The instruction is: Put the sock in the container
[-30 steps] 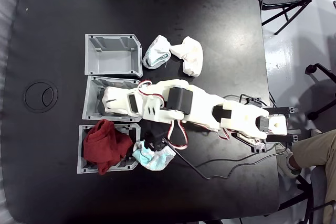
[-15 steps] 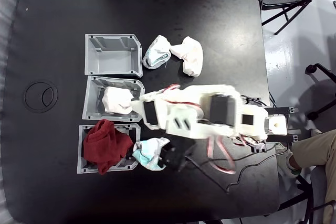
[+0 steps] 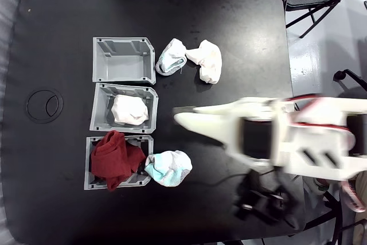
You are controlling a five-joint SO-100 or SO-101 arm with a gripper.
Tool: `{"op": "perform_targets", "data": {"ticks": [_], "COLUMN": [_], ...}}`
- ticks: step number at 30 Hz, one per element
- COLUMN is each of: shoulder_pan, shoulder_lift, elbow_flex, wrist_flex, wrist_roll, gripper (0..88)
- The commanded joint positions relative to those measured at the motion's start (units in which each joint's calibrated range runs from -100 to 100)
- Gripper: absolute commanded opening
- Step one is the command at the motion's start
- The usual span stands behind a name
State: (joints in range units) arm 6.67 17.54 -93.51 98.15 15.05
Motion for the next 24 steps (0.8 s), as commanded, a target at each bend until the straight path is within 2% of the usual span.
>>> {"op": "perform_targets", "data": {"ticks": [1, 9, 12, 17, 24], "shoulder_pan": [-0.02, -0.02, 0.06, -0.17, -2.69], "shoulder_lift": [-6.29, -10.64, -11.47, -19.84, -40.67], "elbow_flex": [-1.35, -1.17, 4.24, 22.55, 57.63], "wrist_flex": [1.85, 1.85, 1.85, 1.85, 1.85], "wrist_roll": [-0.15, -0.21, 0.02, -0.21, 0.2], "gripper": [1.3, 1.3, 1.2, 1.2, 1.3]}}
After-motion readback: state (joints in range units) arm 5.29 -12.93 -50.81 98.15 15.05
